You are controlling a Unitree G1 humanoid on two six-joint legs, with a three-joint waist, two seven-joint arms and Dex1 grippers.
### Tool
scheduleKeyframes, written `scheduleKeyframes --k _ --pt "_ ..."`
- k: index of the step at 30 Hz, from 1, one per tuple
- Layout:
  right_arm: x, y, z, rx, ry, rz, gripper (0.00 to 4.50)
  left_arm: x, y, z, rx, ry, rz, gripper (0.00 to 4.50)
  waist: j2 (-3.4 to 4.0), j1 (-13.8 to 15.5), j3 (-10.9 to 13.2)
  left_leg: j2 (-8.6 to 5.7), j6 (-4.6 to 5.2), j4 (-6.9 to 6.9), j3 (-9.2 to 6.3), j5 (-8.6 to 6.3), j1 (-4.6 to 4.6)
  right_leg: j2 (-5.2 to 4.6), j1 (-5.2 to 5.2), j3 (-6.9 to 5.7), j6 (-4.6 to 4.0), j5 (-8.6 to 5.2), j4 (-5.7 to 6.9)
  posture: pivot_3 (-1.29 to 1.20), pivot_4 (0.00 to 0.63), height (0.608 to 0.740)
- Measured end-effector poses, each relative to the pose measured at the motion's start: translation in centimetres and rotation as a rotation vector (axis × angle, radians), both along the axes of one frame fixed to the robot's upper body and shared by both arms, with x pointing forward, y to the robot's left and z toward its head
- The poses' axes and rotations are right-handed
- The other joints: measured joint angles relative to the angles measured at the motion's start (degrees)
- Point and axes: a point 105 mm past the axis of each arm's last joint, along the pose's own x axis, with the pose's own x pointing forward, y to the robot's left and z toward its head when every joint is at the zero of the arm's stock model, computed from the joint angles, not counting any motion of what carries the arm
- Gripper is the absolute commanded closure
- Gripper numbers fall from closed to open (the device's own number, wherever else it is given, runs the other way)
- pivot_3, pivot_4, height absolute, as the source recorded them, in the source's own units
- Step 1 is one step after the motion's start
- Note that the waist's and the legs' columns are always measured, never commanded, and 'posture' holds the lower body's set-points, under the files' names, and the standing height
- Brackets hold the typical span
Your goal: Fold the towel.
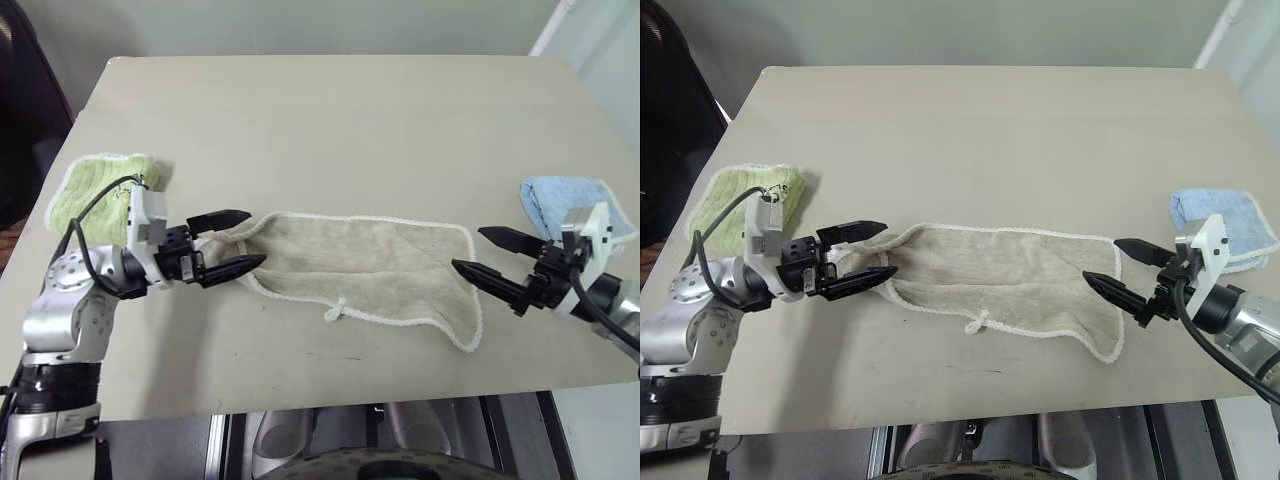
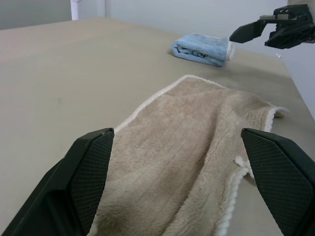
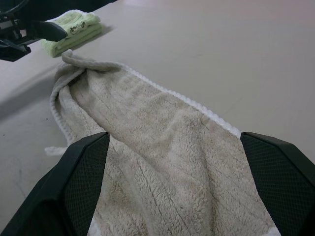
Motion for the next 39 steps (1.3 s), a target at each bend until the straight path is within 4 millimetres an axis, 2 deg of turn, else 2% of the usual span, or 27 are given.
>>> scheduleKeyframes --k 10,13,18,24,28,30,33,39 --pt "0.3 -0.4 -0.2 -0.003 0.004 -0.019 0.0 0.3 -0.1 0.4 0.014 -0.019 -0.012 0.02 0.0 -0.02 0.0 0.0 0.0 0.0 0.0 0.0 -0.02 0.0 -0.01 -0.01 0.01 -0.01 0.0 0.0 0.15 0.703" --pt "1.2 -0.8 -0.8 -0.028 0.028 -0.053 0.0 0.4 0.2 0.2 0.015 -0.019 0.002 0.02 0.0 -0.03 0.0 0.01 0.0 0.0 0.01 0.01 0.03 0.0 0.0 0.0 -0.02 0.02 0.0 0.0 0.15 0.703" --pt "3.1 -1.9 -1.4 -0.022 0.087 -0.125 0.0 0.3 0.5 -1.3 -0.006 0.0 0.047 0.02 0.01 -0.22 0.0 0.02 -0.01 0.0 0.01 0.06 0.03 0.0 -0.04 -0.01 -0.03 0.06 0.03 0.0 0.15 0.703" --pt "5.1 -2.1 -1.7 -0.012 0.141 -0.136 0.0 -0.3 1.2 -2.0 0.004 -0.007 0.09 0.02 0.01 -0.21 0.0 0.01 0.03 0.0 0.02 0.08 0.02 0.0 -0.04 0.0 -0.02 0.06 0.03 0.0 0.15 0.703" --pt "6.5 -1.9 -2.5 -0.056 0.181 -0.131 0.0 -0.3 1.2 -2.5 -0.004 -0.017 0.112 0.02 0.01 -0.14 0.01 0.03 0.07 0.0 0.02 0.11 0.02 0.0 -0.06 -0.01 -0.04 0.07 0.06 0.0 0.15 0.703" --pt "7.2 -1.2 -3.7 -0.113 0.219 -0.106 0.0 -0.1 1.3 -2.4 -0.012 -0.046 0.132 0.02 0.01 -0.16 0.0 0.03 0.06 0.0 0.02 0.13 0.04 0.01 -0.06 -0.03 -0.08 0.13 0.07 0.0 0.15 0.703" --pt "7.4 -1.3 -5.3 -0.138 0.285 -0.098 0.0 0.1 1.3 -2.4 -0.006 -0.074 0.153 0.02 0.05 0.11 0.03 0.05 0.12 0.0 0.02 0.17 -0.04 0.0 -0.09 -0.05 -0.06 0.12 0.08 0.0 0.15 0.703" --pt "8.3 -2.0 -5.8 -0.12 0.3 -0.119 0.0 -0.7 1.4 -2.9 -0.002 -0.068 0.154 0.02 0.05 0.01 0.03 0.05 0.12 0.0 0.05 0.16 -0.04 -0.01 -0.1 -0.06 -0.05 0.14 0.07 0.0 0.15 0.703"
